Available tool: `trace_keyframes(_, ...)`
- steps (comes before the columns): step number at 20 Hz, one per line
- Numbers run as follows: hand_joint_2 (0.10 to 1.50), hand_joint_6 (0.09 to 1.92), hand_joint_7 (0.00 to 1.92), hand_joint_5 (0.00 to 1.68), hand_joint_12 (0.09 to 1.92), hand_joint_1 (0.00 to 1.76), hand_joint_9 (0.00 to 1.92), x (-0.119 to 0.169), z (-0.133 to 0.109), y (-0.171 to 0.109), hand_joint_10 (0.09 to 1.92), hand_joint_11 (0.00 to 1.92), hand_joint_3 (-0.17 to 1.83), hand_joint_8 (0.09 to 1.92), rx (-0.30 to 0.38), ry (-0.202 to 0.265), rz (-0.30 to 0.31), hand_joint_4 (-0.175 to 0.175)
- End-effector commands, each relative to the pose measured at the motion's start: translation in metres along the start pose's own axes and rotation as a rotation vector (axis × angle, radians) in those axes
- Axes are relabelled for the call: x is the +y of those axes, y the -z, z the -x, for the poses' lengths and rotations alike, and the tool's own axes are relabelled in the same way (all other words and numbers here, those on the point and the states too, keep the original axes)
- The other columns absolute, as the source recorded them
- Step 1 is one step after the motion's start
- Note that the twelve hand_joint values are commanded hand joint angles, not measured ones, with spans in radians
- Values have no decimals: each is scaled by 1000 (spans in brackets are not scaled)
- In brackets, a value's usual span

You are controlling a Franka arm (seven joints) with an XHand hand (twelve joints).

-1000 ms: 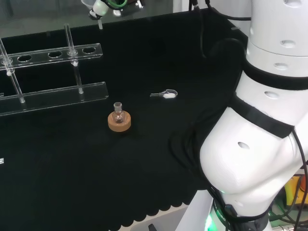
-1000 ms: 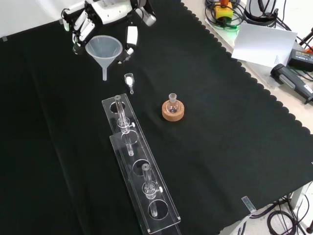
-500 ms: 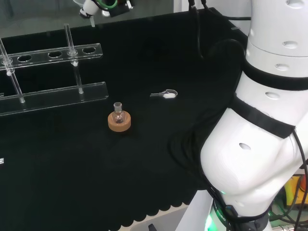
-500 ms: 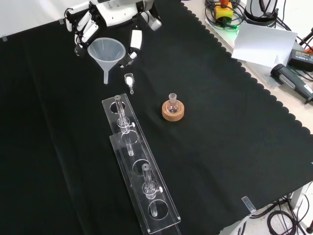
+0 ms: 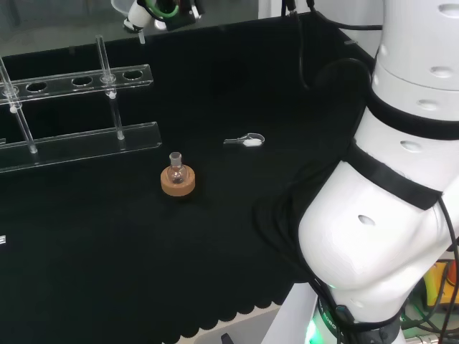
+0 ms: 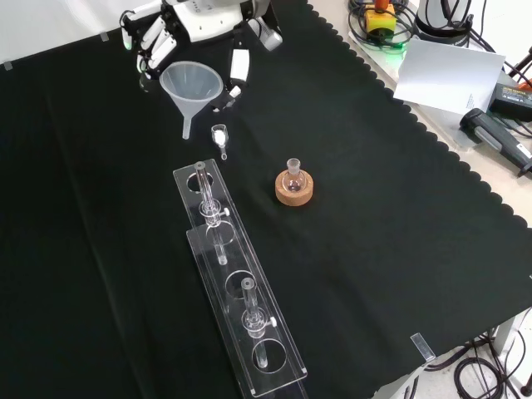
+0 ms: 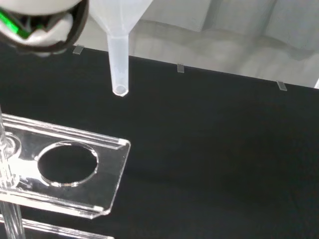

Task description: Place the funnel on the round-bottom flask.

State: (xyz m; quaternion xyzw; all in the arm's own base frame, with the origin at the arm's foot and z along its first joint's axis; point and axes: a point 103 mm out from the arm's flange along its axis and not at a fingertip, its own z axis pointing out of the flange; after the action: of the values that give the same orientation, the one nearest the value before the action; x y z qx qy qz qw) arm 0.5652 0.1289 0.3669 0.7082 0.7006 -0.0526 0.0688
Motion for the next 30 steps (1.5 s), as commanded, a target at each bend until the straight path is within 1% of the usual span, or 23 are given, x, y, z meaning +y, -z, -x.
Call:
trace_keyframes(1, 475, 407, 1011, 747, 1290, 865, 719, -14, 56, -6, 410, 0, 813, 592, 30, -7, 18, 20)
trace_keyframes(5, 477, 416, 1012, 750, 1291, 865, 721, -15, 63, -6, 409, 0, 815, 592, 33, -7, 13, 21)
trace_keyframes(12, 478, 427, 1014, 752, 1291, 867, 723, -17, 69, -6, 408, 0, 817, 593, 37, -15, 22, 23)
trace_keyframes(14, 478, 429, 1014, 752, 1291, 867, 723, -17, 68, -6, 408, 0, 818, 593, 32, -14, 19, 24)
trace_keyframes(16, 478, 432, 1015, 753, 1291, 867, 724, -17, 62, -5, 408, 0, 819, 593, 23, -15, 21, 24)
trace_keyframes(18, 478, 435, 1016, 754, 1290, 867, 724, -20, 71, -7, 408, 0, 820, 593, 38, -17, 21, 25)
trace_keyframes(22, 479, 442, 1018, 756, 1290, 867, 727, -22, 72, -7, 408, 0, 822, 594, 28, -18, 17, 26)
trace_keyframes(23, 479, 443, 1019, 756, 1289, 868, 727, -19, 68, 21, 408, 0, 823, 594, -35, -65, -17, 26)
trace_keyframes(24, 479, 444, 1019, 756, 1289, 868, 728, -16, 60, 29, 407, 0, 823, 594, -59, -73, -27, 26)
trace_keyframes(25, 479, 446, 1020, 756, 1289, 868, 728, -20, 74, 30, 407, 0, 824, 594, -40, -74, -22, 26)
trace_keyframes(26, 479, 447, 1020, 756, 1289, 868, 728, -21, 78, 30, 407, 0, 824, 594, -28, -68, -17, 26)
trace_keyframes(29, 479, 451, 1021, 756, 1288, 869, 729, -21, 78, 26, 407, 0, 826, 594, -9, -48, -7, 27)
trace_keyframes(30, 479, 452, 1021, 756, 1288, 869, 730, -22, 79, 25, 407, 0, 826, 594, 11, -43, -1, 27)
